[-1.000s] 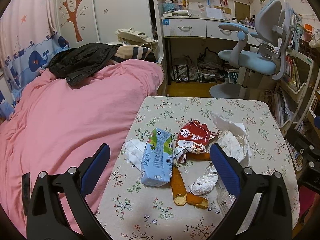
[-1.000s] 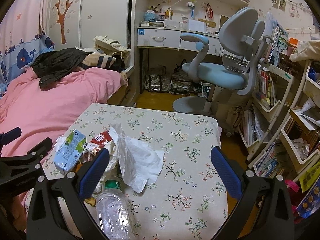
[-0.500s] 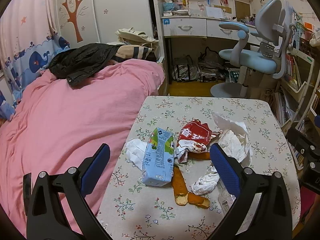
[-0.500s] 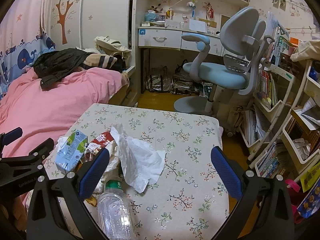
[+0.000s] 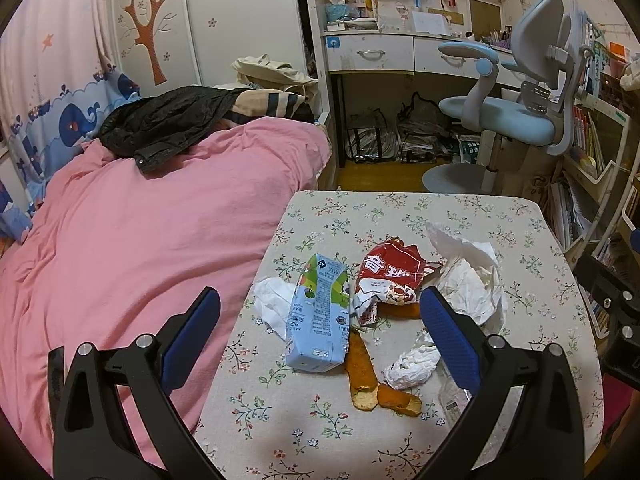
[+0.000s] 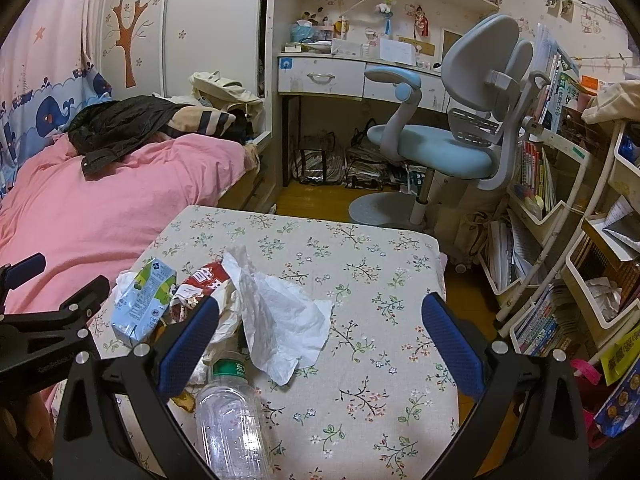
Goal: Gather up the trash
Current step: 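Move the right tool over the table toward the clear plastic bottle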
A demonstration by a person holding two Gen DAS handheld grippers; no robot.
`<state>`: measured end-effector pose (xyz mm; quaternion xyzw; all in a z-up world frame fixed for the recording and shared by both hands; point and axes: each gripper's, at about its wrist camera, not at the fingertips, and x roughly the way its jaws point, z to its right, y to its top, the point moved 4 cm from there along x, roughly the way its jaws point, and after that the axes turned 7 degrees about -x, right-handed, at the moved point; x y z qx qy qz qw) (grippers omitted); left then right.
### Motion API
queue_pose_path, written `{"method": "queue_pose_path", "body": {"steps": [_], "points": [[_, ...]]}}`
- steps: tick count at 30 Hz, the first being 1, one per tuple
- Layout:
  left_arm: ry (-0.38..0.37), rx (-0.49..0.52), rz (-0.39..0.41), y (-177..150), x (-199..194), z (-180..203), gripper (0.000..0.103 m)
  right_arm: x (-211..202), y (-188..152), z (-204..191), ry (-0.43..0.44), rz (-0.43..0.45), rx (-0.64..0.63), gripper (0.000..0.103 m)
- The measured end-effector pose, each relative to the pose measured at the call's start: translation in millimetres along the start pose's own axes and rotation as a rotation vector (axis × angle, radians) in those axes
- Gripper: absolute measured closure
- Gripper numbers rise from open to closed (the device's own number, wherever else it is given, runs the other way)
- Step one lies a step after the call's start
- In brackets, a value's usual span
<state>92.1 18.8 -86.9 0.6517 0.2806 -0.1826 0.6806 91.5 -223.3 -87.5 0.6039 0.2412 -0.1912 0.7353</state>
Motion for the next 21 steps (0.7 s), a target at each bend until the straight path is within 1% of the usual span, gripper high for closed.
{"method": "queue_pose_path", "body": {"steps": [21], "points": [[0.012,0.008,-0.003,-2.0,2.6,-4.1,0.007,0.9,-1.7,-4.8,0.004,-0.002,-0.01,0.006]]}}
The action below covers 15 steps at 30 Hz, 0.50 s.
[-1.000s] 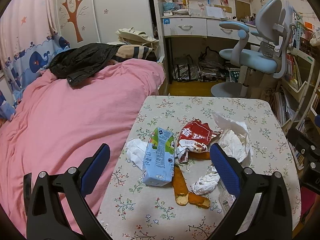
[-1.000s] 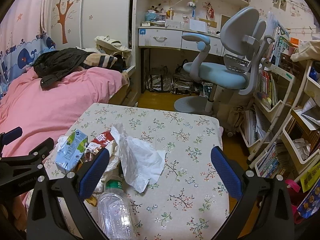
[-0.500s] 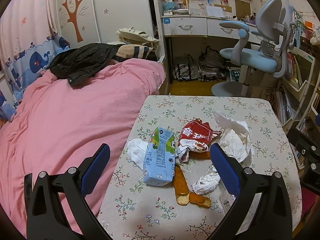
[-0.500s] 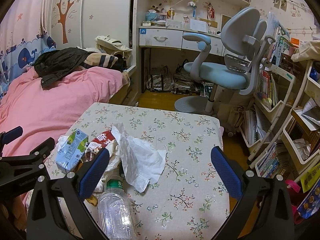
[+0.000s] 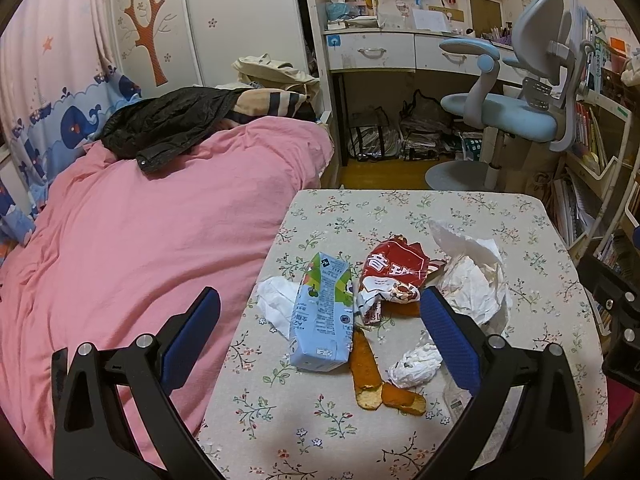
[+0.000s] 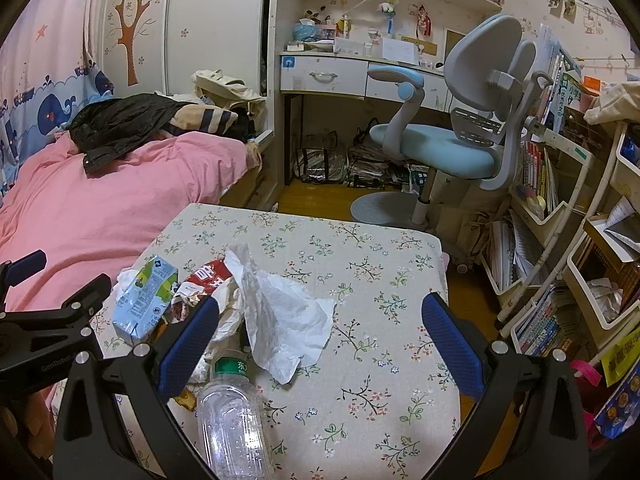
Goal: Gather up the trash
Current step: 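Move the right tool over the table toward the clear plastic bottle, then close the right tool around the clear plastic bottle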
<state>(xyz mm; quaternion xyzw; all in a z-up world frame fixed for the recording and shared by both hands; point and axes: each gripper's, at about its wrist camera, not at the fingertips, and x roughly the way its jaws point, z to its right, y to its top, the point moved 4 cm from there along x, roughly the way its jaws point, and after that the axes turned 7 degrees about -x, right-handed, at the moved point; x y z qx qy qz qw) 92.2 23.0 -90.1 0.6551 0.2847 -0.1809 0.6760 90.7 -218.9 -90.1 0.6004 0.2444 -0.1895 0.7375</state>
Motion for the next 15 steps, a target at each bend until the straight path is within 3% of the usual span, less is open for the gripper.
{"method": "queue_pose_path", "body": {"steps": [10,15], "points": [[0.006,0.007,-0.002,-0.2,-0.6,0.8,0.007,0.5,-1.8,-0.2,0.009,-0.004,-0.004,0.006],[0.018,0.021,-0.009,-1.8,0.9,-0.3,0.007,1.7,-5.5,-0.5,0.058,-0.018,-0.006,0.006]]}}
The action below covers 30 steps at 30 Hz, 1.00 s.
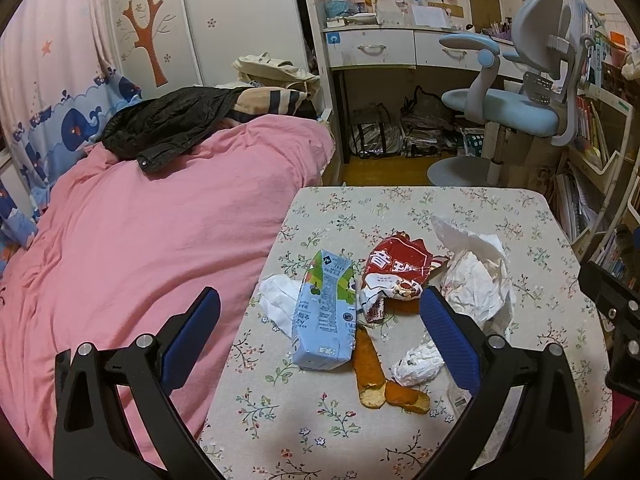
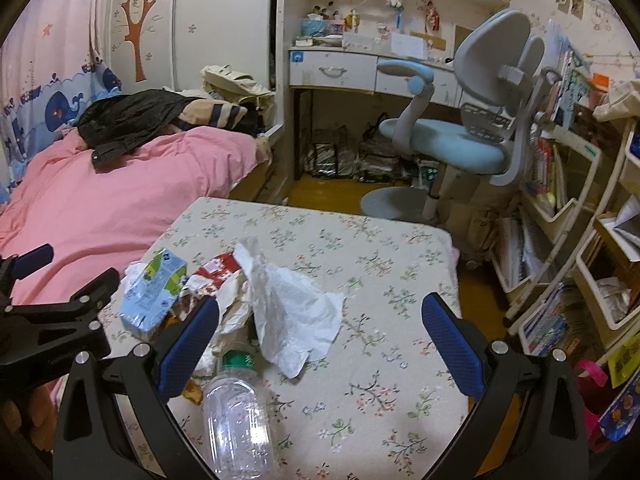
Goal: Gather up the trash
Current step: 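Close the right tool around the clear plastic bottle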
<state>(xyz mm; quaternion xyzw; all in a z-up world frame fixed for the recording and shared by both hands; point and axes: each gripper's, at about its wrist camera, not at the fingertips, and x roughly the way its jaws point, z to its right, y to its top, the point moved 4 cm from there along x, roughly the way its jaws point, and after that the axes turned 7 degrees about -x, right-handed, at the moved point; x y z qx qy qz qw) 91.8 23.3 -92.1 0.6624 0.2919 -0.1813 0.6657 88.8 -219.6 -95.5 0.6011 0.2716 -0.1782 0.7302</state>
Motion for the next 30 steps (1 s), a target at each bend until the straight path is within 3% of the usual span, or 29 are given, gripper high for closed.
{"method": "queue_pose_path", "body": {"steps": [15,16,18,19,23,30], "points": [[0.006,0.004,-0.008,4,-4,-1,0.007,14,-28,-27,0.198,-0.09,-0.116,0.006],[0.006,0.004,-0.009,4,-4,0,0.007,16,-31,-29,0.216,-0.1,-0.118,0.008],[0.006,0.004,-0.01,4,-5,-1,0.007,22,-38,-37,0.246,-0.13,-0.135,0.019],[0.006,0.004,-0.009,4,-5,0,0.007,25,-40,-40,0.26,-0.144,-0.138,0.03],[0.0,0.001,-0.013,5,-4,1,0.007,37,-51,-53,0.311,-0.202,-0.155,0.048],[-0.014,-0.006,-0.017,6,-7,1,0.007,51,-66,-62,0.333,-0.262,-0.166,0.055]]}}
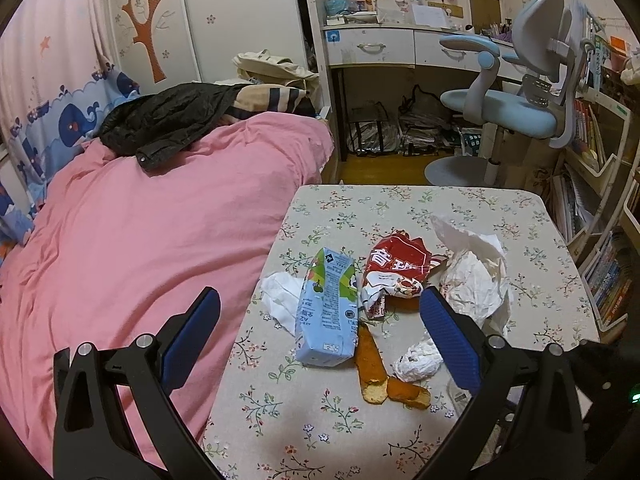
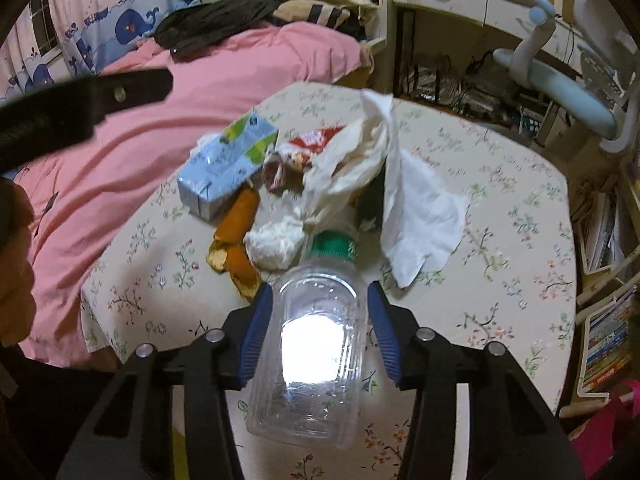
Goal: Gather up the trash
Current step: 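Close the right tool around the clear plastic bottle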
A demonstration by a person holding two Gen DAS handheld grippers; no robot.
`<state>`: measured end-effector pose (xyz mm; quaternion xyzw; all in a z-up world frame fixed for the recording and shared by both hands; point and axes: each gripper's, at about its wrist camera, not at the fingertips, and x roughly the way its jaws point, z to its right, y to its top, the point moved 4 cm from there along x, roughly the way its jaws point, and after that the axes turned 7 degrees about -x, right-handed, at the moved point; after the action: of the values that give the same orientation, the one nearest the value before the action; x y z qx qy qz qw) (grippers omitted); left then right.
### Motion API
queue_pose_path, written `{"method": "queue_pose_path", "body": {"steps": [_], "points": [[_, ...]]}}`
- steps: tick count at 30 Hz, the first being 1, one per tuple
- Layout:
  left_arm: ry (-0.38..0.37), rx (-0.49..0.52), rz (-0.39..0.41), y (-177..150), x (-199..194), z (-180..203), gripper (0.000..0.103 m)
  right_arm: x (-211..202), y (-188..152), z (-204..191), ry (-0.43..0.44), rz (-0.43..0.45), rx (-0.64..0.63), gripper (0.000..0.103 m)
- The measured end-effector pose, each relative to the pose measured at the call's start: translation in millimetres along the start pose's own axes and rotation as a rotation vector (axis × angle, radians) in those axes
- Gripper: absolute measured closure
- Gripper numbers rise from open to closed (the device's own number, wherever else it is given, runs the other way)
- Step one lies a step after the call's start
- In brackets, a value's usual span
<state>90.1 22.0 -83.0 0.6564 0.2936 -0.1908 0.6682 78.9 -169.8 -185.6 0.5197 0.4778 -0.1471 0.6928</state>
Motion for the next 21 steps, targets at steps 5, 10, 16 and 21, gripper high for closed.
{"method": "queue_pose_path", "body": {"steps": [5,10,16,21], "points": [[-0.004,-0.007,-0.003,2,0,0,0.007,0,1,-1,0.004,-0.009,-0.004,0.055],[-0.004,-0.005,-0.002,1,0,0,0.007,2,0,-9,0.015,-0.018,-0.037,0.052],[-0.004,-0.004,-0.003,1,0,1,0.007,3,0,-15,0.099,-0.014,-0.03,0.043],[-0.006,-0.005,-0.004,1,0,1,0.007,15,-5,-22,0.093,-0.047,-0.042,0.039]]}}
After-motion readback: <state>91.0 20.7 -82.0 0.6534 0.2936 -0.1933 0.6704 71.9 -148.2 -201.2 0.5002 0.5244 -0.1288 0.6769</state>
